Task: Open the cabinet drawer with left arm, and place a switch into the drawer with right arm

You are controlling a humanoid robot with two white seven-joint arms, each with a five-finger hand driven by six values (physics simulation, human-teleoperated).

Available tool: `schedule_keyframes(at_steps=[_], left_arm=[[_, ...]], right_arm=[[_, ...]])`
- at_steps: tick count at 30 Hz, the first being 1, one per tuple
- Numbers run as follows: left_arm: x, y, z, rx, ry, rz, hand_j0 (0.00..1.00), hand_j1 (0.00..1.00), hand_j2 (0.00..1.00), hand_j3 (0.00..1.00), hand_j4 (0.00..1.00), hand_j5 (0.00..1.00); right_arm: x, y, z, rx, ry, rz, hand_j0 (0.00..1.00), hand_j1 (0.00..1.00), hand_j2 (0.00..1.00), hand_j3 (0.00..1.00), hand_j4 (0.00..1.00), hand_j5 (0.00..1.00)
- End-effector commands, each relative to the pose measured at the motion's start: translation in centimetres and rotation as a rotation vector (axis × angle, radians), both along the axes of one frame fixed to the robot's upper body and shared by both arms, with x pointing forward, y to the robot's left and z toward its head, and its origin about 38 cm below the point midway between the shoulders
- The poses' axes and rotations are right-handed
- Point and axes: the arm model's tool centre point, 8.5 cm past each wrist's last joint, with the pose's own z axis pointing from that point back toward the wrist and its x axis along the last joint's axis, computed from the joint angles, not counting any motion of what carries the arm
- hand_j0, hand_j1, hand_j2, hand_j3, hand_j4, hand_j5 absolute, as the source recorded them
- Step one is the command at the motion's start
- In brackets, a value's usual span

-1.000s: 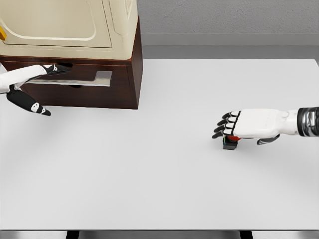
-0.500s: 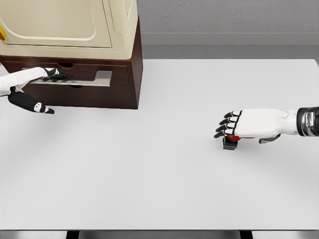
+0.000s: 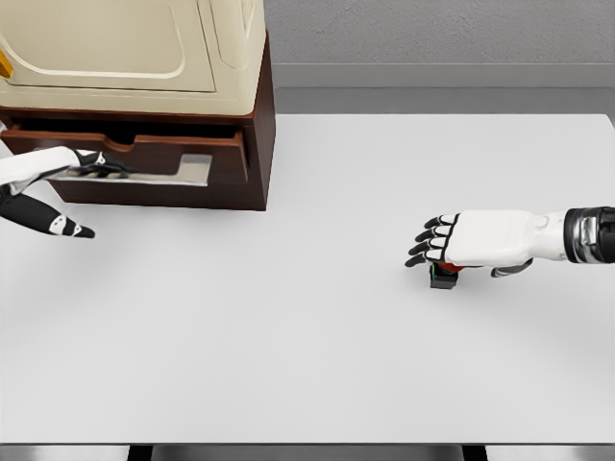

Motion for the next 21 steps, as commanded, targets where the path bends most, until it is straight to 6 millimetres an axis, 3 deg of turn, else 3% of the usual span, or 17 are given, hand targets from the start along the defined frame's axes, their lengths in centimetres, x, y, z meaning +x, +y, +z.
schedule_keyframes(at_steps=[1, 21], left_arm=[[-0.3, -0.2, 0.3, -0.037, 0.019, -0.016, 0.86, 0.86, 0.86, 0.86, 0.86, 0.86], [-1.5, -1.0, 0.3, -0.091, 0.107, -0.156, 0.86, 0.86, 0.86, 0.86, 0.86, 0.86]], right_arm=[[0.0, 0.1, 0.0, 0.005, 0.003, -0.001, 1.00, 1.00, 1.00, 1.00, 1.00, 1.00], [0.0, 0.4, -0.7, -0.011, 0.008, 0.007, 1.00, 1.00, 1.00, 1.00, 1.00, 1.00]])
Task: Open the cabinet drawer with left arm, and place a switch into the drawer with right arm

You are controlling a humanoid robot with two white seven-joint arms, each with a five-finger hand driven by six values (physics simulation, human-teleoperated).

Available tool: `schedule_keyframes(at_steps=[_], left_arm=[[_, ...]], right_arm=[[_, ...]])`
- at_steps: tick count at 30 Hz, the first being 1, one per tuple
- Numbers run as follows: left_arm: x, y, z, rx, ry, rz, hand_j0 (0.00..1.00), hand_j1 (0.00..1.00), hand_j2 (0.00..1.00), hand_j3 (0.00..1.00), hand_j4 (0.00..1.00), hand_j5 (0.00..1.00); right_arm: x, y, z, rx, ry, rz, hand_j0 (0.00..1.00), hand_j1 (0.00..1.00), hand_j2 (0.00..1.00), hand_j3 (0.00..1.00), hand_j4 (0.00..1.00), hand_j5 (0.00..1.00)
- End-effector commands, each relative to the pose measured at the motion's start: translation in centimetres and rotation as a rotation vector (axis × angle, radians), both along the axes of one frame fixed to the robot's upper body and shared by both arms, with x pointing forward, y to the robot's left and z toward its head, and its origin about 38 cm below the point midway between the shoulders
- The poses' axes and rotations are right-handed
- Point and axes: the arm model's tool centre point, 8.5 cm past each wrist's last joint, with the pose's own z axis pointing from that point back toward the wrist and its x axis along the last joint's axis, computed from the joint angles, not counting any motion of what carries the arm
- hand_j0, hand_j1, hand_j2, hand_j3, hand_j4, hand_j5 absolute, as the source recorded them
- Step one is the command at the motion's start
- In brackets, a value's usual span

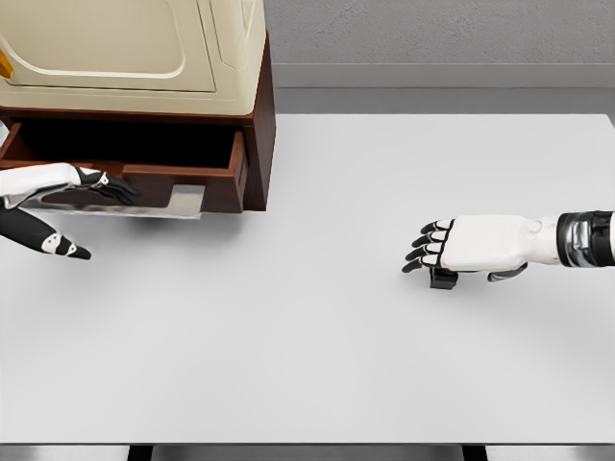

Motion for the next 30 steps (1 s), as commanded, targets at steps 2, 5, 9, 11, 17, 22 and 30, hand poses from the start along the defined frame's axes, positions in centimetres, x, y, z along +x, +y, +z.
schedule_keyframes(at_steps=[2, 5, 9, 11, 17, 22, 30], left_arm=[[-0.5, -1.0, 0.0, -0.070, 0.032, -0.056, 0.86, 0.86, 0.86, 0.86, 0.86, 0.86], [-0.6, -1.1, 0.2, -0.087, 0.032, -0.070, 0.87, 0.87, 0.87, 0.87, 0.87, 0.87], [-0.9, -1.2, 0.8, -0.121, 0.032, -0.095, 0.87, 0.87, 0.87, 0.87, 0.87, 0.87], [-0.9, -1.2, 0.9, -0.129, 0.036, -0.096, 0.87, 0.87, 0.87, 0.87, 0.87, 0.87], [-0.8, -1.3, 1.7, -0.165, 0.019, -0.105, 0.87, 0.87, 0.87, 0.87, 0.87, 0.87], [-0.8, -1.3, 2.1, -0.177, 0.009, -0.104, 0.88, 0.88, 0.88, 0.88, 0.88, 0.88], [-0.9, -1.3, 2.7, -0.186, -0.024, -0.127, 1.00, 1.00, 1.00, 1.00, 1.00, 1.00]], right_arm=[[0.1, 0.0, 0.1, 0.002, -0.001, -0.004, 1.00, 1.00, 1.00, 1.00, 1.00, 1.00], [0.1, 0.0, 0.1, 0.002, -0.001, -0.004, 1.00, 1.00, 1.00, 1.00, 1.00, 1.00], [0.0, 0.0, 0.0, 0.000, 0.000, -0.003, 1.00, 1.00, 1.00, 1.00, 1.00, 1.00], [0.0, 0.0, 0.0, 0.002, 0.000, -0.003, 0.98, 0.98, 0.98, 0.98, 0.98, 0.98], [0.1, 0.0, 0.1, 0.002, -0.001, -0.004, 0.88, 0.88, 0.88, 0.88, 0.88, 0.88], [0.1, 0.1, 0.0, 0.006, -0.001, -0.001, 0.83, 0.83, 0.83, 0.83, 0.83, 0.83], [0.1, 0.2, 0.0, 0.007, -0.001, 0.000, 0.77, 0.77, 0.77, 0.77, 0.77, 0.77]])
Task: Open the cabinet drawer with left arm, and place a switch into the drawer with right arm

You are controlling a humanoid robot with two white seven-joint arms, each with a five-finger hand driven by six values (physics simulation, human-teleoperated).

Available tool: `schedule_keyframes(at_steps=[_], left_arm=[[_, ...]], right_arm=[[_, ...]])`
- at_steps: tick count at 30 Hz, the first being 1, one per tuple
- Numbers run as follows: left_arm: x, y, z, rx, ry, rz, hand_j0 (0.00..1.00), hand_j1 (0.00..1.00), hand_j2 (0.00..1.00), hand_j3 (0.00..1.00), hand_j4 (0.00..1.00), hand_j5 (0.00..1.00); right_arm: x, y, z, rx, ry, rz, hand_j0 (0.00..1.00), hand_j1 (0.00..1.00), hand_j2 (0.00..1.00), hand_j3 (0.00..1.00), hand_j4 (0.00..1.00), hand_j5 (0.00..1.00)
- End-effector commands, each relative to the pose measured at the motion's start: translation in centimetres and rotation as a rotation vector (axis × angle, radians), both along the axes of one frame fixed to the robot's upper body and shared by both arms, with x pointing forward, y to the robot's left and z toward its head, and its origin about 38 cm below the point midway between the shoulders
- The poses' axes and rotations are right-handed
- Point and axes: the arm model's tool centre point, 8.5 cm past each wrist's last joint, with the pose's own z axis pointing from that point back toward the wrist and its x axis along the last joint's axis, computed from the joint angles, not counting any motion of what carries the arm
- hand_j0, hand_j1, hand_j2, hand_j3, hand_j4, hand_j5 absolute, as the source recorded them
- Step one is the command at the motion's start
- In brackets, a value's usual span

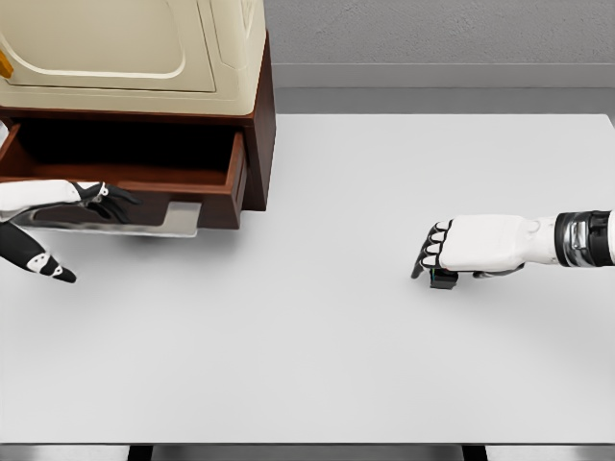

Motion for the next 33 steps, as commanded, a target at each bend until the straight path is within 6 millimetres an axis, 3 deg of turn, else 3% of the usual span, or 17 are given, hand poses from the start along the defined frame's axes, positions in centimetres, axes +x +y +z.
schedule_keyframes(at_steps=[1, 8, 18, 21, 24, 33], left_arm=[[0.1, -1.4, 2.4, -0.231, 0.018, 0.007, 1.00, 1.00, 1.00, 1.00, 1.00, 1.00], [0.2, -1.5, 3.0, -0.243, -0.003, -0.001, 1.00, 1.00, 1.00, 1.00, 1.00, 1.00], [0.0, -1.7, 4.3, -0.281, -0.063, -0.051, 1.00, 1.00, 1.00, 1.00, 1.00, 1.00], [0.0, -1.7, 4.4, -0.283, -0.073, -0.055, 1.00, 1.00, 1.00, 1.00, 1.00, 1.00], [-0.1, -1.6, 4.7, -0.288, -0.088, -0.062, 1.00, 1.00, 1.00, 1.00, 1.00, 1.00], [-0.1, -1.2, 5.3, -0.279, -0.114, -0.058, 1.00, 1.00, 1.00, 1.00, 1.00, 1.00]], right_arm=[[0.0, 0.0, 0.0, 0.004, 0.001, -0.003, 0.76, 0.76, 0.76, 0.76, 0.76, 0.76], [0.0, 0.2, 0.0, 0.008, 0.003, 0.001, 0.70, 0.70, 0.70, 0.70, 0.70, 0.70], [0.1, 0.0, -0.1, 0.004, 0.004, -0.006, 0.69, 0.69, 0.69, 0.69, 0.69, 0.69], [0.1, 0.0, -0.1, 0.004, 0.004, -0.006, 0.59, 0.59, 0.59, 0.59, 0.59, 0.59], [0.1, 0.0, -0.1, 0.004, 0.004, -0.006, 0.58, 0.58, 0.58, 0.58, 0.58, 0.58], [0.2, 0.0, -0.1, 0.009, 0.006, -0.009, 0.40, 0.40, 0.40, 0.40, 0.40, 0.40]])
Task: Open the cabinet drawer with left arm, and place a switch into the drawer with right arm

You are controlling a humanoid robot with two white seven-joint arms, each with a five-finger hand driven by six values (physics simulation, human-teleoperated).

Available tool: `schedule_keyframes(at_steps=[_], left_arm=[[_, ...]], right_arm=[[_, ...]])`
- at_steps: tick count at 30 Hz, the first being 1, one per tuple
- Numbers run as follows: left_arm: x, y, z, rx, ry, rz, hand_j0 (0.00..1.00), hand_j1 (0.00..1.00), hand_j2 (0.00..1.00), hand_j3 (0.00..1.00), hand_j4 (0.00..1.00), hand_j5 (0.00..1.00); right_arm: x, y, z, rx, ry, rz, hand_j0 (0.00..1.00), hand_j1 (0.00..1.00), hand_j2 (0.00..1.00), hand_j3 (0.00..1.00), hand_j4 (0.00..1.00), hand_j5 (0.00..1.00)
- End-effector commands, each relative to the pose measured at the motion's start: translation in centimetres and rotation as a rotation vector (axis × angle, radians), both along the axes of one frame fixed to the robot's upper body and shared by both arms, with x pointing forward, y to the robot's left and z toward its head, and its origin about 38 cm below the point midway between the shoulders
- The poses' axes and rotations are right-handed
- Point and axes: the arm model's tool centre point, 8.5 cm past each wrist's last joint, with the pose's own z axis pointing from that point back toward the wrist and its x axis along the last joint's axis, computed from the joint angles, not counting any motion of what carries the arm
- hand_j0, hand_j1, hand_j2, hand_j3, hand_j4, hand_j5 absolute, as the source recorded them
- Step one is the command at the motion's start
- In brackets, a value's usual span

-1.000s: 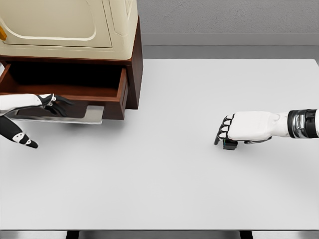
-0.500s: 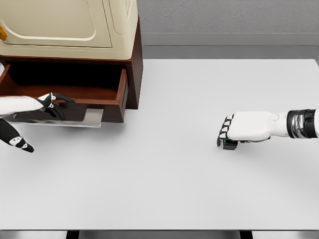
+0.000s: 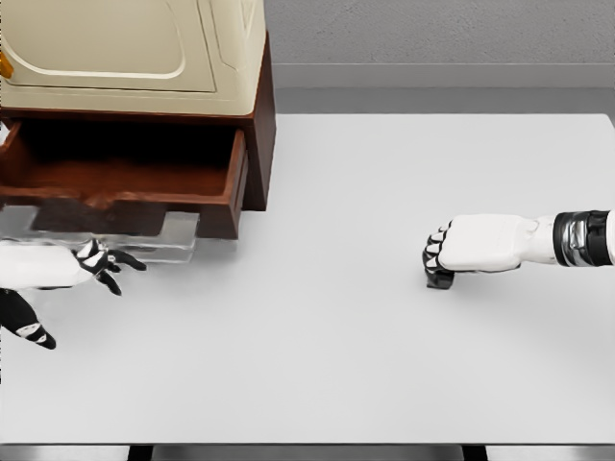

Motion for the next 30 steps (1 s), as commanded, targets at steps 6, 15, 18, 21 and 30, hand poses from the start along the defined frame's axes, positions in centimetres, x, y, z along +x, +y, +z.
schedule_keyframes(at_steps=[6, 15, 18, 21, 30], left_arm=[[4.7, -0.3, 12.1, -0.367, -0.233, 0.230, 1.00, 1.00, 1.00, 1.00, 1.00, 1.00], [4.9, -0.6, 13.0, -0.385, -0.256, 0.221, 1.00, 1.00, 1.00, 1.00, 1.00, 1.00], [4.9, -0.9, 12.9, -0.390, -0.253, 0.214, 1.00, 1.00, 1.00, 1.00, 1.00, 1.00], [4.7, -1.0, 12.7, -0.394, -0.248, 0.200, 1.00, 1.00, 1.00, 1.00, 1.00, 1.00], [3.9, -1.4, 10.1, -0.414, -0.193, 0.164, 1.00, 1.00, 1.00, 1.00, 1.00, 1.00]], right_arm=[[0.1, -0.1, 0.3, 0.013, 0.001, -0.005, 0.36, 0.36, 0.36, 0.36, 0.36, 0.36], [0.1, -0.1, 0.2, 0.012, 0.001, -0.007, 0.37, 0.37, 0.37, 0.37, 0.37, 0.37], [0.1, -0.1, 0.3, 0.013, 0.000, -0.007, 0.37, 0.37, 0.37, 0.37, 0.37, 0.37], [0.4, -0.4, 0.7, 0.018, -0.010, -0.019, 0.38, 0.38, 0.38, 0.38, 0.38, 0.38], [1.1, -0.9, 2.8, 0.080, -0.043, -0.047, 0.37, 0.37, 0.37, 0.37, 0.37, 0.37]])
